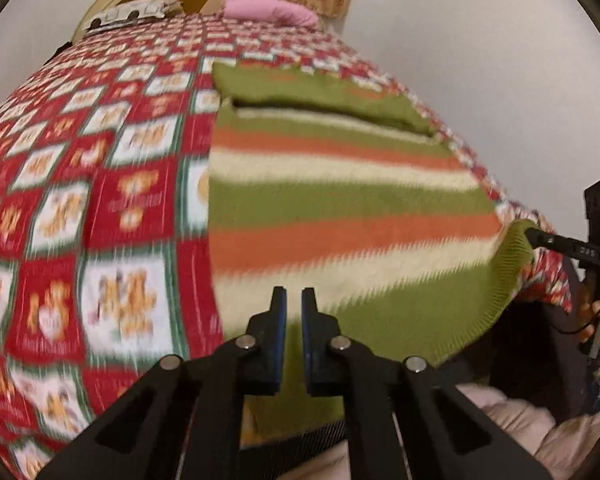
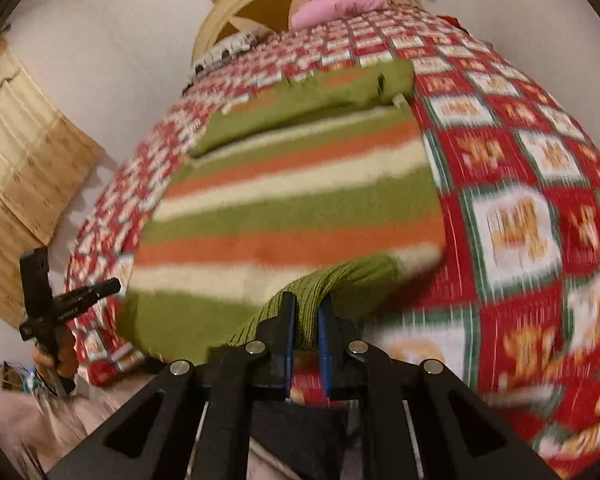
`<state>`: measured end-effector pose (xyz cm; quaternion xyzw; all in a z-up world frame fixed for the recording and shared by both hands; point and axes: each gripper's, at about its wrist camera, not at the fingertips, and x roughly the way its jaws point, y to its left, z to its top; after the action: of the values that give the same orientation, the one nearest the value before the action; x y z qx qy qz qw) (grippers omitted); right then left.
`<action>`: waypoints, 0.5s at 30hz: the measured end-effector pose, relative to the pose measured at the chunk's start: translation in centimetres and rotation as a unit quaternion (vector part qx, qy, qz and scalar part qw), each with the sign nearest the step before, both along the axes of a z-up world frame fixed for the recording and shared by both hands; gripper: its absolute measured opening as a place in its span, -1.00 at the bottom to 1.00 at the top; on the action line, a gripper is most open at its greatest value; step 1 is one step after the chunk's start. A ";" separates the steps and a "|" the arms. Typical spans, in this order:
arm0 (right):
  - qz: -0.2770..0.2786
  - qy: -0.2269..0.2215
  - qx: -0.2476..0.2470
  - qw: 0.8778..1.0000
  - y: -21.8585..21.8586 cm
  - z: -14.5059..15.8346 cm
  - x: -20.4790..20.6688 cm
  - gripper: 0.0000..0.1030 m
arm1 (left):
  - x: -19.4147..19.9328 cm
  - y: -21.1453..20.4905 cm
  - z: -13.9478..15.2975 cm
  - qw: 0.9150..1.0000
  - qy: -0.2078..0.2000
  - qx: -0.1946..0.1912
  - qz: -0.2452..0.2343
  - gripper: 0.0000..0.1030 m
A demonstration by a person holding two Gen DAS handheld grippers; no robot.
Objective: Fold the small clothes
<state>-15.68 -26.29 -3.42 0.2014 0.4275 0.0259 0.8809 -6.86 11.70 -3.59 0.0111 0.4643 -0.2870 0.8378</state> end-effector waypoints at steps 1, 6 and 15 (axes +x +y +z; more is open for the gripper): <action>-0.004 -0.006 -0.003 1.000 -0.3 0.4 0.9 -0.81 | 1.1 -0.4 0.6 1.000 -0.001 -0.005 0.000 -0.85; -0.035 -0.030 -0.015 0.999 -2.2 1.4 5.5 -0.81 | 3.8 -0.5 2.8 0.999 -0.046 0.016 0.013 -0.85; -0.104 0.007 -0.011 0.994 -6.1 -3.5 12.0 -0.82 | 6.0 3.3 2.9 0.999 -0.049 0.003 0.016 -0.50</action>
<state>-3.70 -32.38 -6.87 0.2356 0.4103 -0.0719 0.8781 -0.86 14.95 -0.65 0.0204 0.4233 -0.2709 0.8643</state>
